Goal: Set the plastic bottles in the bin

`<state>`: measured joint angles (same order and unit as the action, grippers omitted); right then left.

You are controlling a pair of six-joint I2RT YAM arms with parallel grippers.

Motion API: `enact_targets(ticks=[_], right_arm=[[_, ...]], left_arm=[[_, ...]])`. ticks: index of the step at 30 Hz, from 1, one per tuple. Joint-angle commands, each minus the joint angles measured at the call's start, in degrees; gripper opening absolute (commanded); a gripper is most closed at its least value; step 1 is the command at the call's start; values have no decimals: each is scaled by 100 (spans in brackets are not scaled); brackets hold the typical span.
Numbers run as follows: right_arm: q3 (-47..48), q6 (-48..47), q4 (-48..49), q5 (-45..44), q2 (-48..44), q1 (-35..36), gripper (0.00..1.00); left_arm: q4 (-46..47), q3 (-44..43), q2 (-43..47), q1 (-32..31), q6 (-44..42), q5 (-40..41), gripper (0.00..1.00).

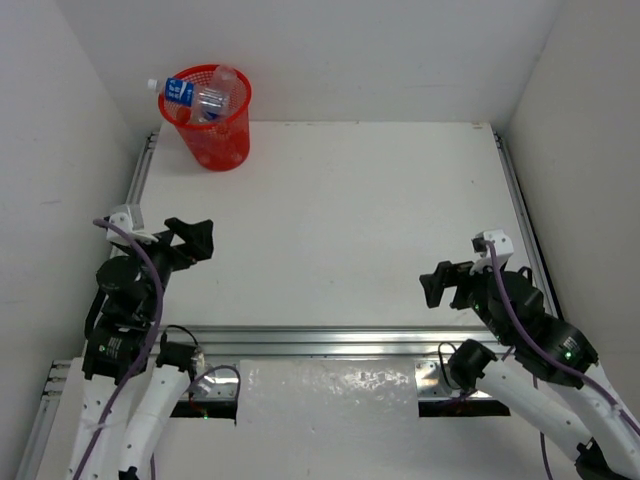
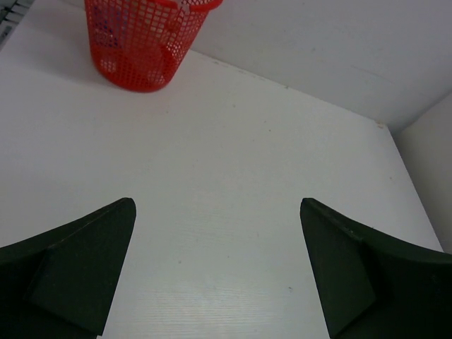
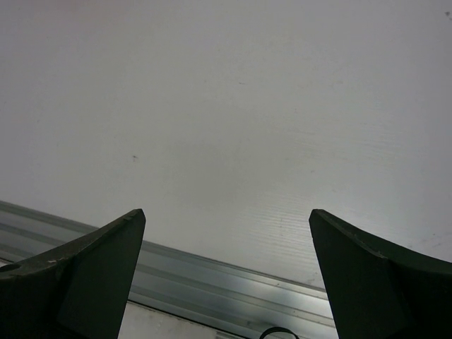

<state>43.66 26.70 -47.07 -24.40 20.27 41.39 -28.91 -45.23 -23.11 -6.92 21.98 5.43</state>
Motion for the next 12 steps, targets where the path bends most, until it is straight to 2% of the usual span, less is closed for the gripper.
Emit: enact_targets(ticks=[1, 4, 12], right_arm=[[90, -51, -22, -12, -102, 27, 99], [125, 19, -92, -108, -76, 27, 99], [-138, 248, -136, -65, -436, 27, 99]], left_arm=[[447, 375, 202, 33, -62, -175, 100], [386, 339, 158, 33, -27, 1, 100], [359, 331, -132, 33, 8, -174, 100]])
